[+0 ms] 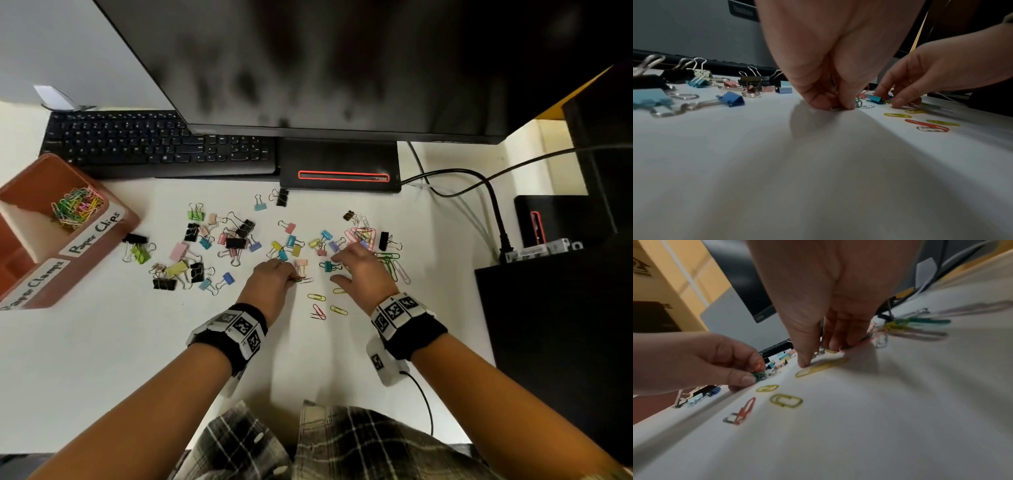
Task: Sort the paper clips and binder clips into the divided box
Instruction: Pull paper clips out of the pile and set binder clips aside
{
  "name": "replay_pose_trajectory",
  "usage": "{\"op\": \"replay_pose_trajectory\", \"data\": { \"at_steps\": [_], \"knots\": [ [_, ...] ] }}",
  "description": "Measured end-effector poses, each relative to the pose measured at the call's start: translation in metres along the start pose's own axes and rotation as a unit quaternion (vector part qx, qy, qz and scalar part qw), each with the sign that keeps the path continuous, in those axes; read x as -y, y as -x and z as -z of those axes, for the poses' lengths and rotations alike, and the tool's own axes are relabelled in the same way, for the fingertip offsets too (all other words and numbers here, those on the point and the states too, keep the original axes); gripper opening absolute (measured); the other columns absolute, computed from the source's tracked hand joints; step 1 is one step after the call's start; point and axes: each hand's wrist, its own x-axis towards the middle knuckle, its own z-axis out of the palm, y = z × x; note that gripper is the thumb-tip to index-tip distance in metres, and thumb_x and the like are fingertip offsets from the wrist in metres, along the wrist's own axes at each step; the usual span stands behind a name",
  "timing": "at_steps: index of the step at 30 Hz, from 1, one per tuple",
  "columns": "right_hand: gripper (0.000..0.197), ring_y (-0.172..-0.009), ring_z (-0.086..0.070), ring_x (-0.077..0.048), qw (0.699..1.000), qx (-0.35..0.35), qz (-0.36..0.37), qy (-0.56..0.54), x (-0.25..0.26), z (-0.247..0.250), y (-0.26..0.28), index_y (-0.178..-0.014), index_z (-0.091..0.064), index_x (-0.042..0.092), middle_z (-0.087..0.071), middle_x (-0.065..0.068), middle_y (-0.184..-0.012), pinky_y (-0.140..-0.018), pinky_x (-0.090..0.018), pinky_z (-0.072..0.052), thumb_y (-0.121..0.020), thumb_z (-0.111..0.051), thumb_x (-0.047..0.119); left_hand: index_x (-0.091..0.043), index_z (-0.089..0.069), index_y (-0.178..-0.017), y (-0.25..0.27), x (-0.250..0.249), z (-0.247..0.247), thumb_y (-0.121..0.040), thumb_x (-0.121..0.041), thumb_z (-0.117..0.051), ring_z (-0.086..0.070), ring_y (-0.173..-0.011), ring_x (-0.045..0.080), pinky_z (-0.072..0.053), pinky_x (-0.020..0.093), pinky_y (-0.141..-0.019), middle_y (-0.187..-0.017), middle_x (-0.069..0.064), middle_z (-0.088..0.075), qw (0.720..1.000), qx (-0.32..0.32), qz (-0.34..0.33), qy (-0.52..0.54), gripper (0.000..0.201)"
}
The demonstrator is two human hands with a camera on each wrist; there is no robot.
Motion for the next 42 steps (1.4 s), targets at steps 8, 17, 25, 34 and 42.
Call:
{"op": "replay_pose_trajectory", "data": {
  "at_steps": [8, 17, 25, 34, 42],
  "knots": [
    [0.024, -0.097, -0.06, -0.022, 0.999, -0.028, 0.002, 0.022, 0.006, 0.004, -0.014, -0.103, -0.065, 0.017, -0.062, -0.005, -0.11, -0.079, -0.035, -0.052, -0.086, -0.06, 0.033, -0.006, -0.064, -0.098, 0.0, -0.001, 0.002, -0.088, -0.007, -0.055, -0.056, -0.091, 0.033, -0.048, 0.036, -0.078, -0.097, 0.017, -0.063, 1.0, 0.004, -0.007, -0.017, 0.013],
    [0.033, -0.099, -0.056, -0.02, 0.998, -0.068, -0.004, -0.013, 0.009, 0.024, -0.019, -0.111, -0.059, 0.019, -0.057, -0.003, -0.112, -0.086, -0.034, -0.05, -0.082, -0.066, 0.034, -0.002, -0.063, -0.096, 0.002, 0.001, 0.01, -0.087, -0.005, -0.057, -0.056, -0.088, 0.025, -0.037, 0.021, -0.075, -0.097, 0.014, -0.064, 0.998, -0.002, 0.022, 0.06, 0.011],
    [0.017, -0.098, -0.062, -0.027, 1.0, 0.026, -0.009, -0.011, 0.024, 0.001, -0.019, -0.102, -0.066, 0.011, -0.068, -0.01, -0.105, -0.086, -0.038, -0.052, -0.087, -0.057, 0.012, -0.004, -0.061, -0.098, 0.007, 0.005, 0.017, -0.086, -0.005, -0.06, -0.052, -0.083, 0.014, -0.031, 0.009, -0.067, -0.091, 0.003, -0.062, 0.993, -0.009, 0.032, 0.116, 0.013],
    [0.004, -0.091, -0.056, -0.017, 0.996, 0.071, 0.055, -0.009, -0.004, 0.011, 0.037, -0.08, -0.071, 0.014, -0.055, -0.004, -0.115, -0.087, -0.03, -0.046, -0.08, -0.069, 0.017, -0.006, -0.062, -0.111, 0.004, -0.007, 0.006, -0.089, -0.011, -0.056, -0.059, -0.1, 0.031, -0.043, 0.031, -0.091, -0.105, 0.015, -0.067, 0.997, 0.027, -0.042, 0.053, 0.024],
    [0.01, -0.096, -0.052, -0.033, 0.999, 0.021, 0.026, -0.029, 0.006, -0.022, 0.044, -0.086, -0.07, 0.001, -0.063, -0.015, -0.105, -0.084, -0.032, -0.042, -0.083, -0.061, 0.005, -0.008, -0.067, -0.098, -0.001, -0.01, 0.0, -0.086, -0.011, -0.059, -0.057, -0.092, 0.03, -0.045, 0.031, -0.08, -0.095, 0.014, -0.063, 0.999, 0.041, -0.033, -0.003, 0.014]
  ]
}}
